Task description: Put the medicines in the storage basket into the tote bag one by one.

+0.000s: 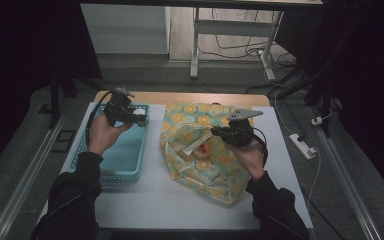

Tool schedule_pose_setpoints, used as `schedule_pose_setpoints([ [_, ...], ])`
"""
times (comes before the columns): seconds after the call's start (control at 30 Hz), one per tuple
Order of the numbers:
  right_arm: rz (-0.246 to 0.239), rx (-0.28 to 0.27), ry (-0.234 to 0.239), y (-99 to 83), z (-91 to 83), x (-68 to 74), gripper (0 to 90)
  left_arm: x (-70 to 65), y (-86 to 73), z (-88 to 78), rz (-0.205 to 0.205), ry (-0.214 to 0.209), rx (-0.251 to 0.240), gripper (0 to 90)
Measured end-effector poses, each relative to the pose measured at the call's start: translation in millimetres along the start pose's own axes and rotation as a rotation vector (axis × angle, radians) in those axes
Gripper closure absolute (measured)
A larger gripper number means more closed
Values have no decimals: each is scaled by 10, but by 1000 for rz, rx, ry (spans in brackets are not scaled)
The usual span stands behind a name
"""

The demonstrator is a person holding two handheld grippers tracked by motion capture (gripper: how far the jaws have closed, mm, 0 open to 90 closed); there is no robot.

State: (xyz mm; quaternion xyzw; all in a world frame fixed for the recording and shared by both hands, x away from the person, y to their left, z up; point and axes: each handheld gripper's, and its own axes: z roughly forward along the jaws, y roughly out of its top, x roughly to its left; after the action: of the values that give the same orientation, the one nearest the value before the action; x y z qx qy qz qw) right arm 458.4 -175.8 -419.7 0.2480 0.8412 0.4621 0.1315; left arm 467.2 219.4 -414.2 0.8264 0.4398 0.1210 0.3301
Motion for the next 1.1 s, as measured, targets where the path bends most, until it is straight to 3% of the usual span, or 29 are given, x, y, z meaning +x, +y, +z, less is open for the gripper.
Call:
schedule_pose_setpoints([
  [0.33, -2, 3, 1, 1, 2, 3, 899, -242, 2, -45, 48, -59, -8, 505],
  [0.7, -4, 5, -3, 1, 2, 4, 899, -550, 3, 31, 113, -133, -5, 505],
  [1.1, -5, 3, -4, 0, 1, 1, 899, -841, 93, 126, 158, -199, -12, 504],
])
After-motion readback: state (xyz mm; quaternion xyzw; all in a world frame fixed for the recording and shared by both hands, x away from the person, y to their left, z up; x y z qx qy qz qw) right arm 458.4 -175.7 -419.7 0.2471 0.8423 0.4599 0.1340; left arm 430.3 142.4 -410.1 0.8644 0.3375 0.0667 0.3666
